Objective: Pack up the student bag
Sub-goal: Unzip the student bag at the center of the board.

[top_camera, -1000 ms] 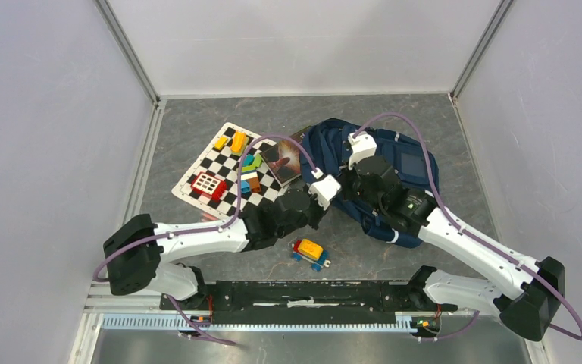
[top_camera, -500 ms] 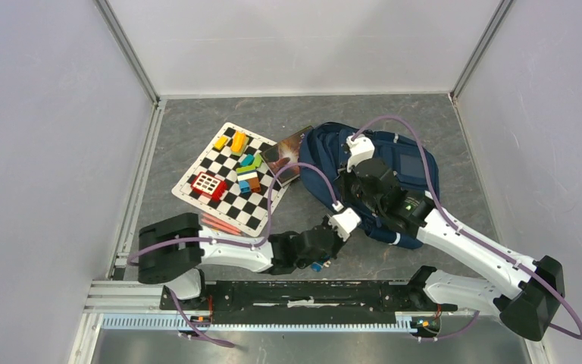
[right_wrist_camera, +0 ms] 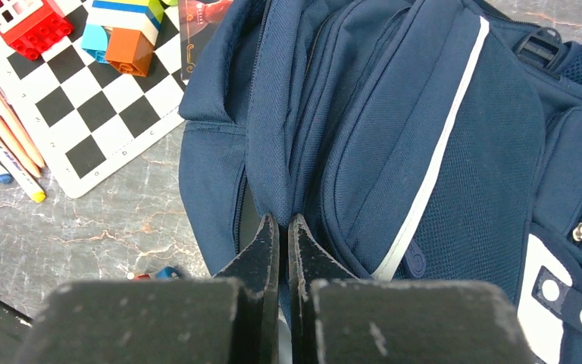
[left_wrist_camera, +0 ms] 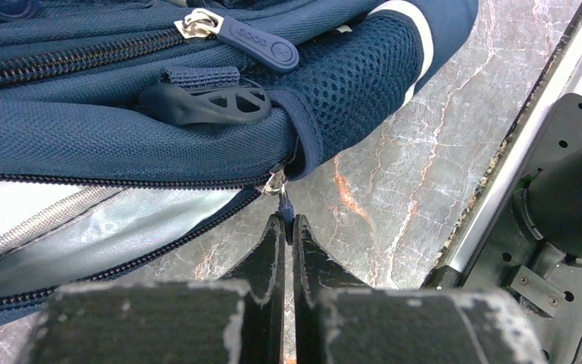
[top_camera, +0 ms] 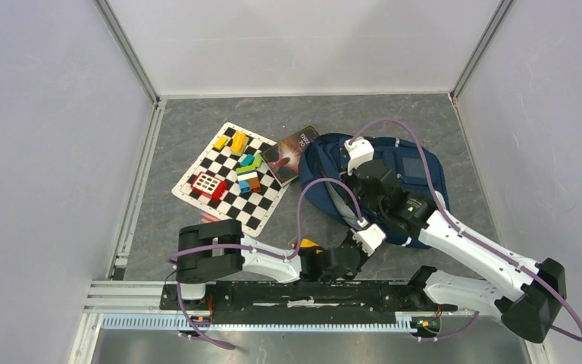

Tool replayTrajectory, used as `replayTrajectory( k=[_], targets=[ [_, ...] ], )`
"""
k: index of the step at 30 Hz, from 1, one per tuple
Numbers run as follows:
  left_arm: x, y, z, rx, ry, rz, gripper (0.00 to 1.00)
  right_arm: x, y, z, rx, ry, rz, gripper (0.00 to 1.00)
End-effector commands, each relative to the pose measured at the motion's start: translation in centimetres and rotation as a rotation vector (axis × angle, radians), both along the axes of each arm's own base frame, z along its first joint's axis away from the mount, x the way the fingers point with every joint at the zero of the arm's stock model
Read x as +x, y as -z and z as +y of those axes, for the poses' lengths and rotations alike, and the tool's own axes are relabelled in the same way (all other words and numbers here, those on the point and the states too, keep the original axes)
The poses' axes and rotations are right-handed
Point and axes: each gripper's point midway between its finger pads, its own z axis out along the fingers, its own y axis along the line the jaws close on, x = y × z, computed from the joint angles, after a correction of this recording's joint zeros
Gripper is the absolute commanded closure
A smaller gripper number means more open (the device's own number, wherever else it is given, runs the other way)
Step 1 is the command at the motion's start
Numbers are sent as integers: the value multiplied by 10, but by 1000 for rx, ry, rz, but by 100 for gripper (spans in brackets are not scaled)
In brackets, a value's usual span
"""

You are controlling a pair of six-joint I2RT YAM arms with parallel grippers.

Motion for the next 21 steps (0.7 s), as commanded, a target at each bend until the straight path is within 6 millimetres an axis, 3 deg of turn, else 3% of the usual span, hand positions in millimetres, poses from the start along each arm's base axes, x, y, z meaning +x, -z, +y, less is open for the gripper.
replayTrajectory(
  k=[1, 4, 5, 7, 9, 11, 13, 16, 21],
  targets=[
    [-49, -37, -32, -156, 132, 52, 98, 25, -63, -1, 120, 77, -207, 100],
    [-43, -45, -22, -151, 95, 40, 96, 25, -61, -6, 105, 91, -214, 100],
    [-40, -46, -17, -142, 74, 36, 91, 25, -59, -9, 94, 102, -215, 100],
    [-34, -52, -5, -132, 35, 35, 73, 24, -55, -17, 74, 122, -220, 100],
    [-29, -58, 9, -126, -2, 33, 44, 22, -51, -26, 44, 142, -227, 100],
    [-25, -62, 24, -116, -37, 36, 23, 20, -47, -37, 8, 165, -231, 100],
    [-20, -64, 41, -89, -74, 44, 9, 16, -42, -48, -28, 186, -235, 100],
    [-11, -70, 64, -66, -115, 91, 0, 11, -36, -67, -79, 228, -241, 100],
    [15, -94, 96, -114, -191, 209, 0, -3, -25, -94, -115, 293, -235, 100]
  ],
)
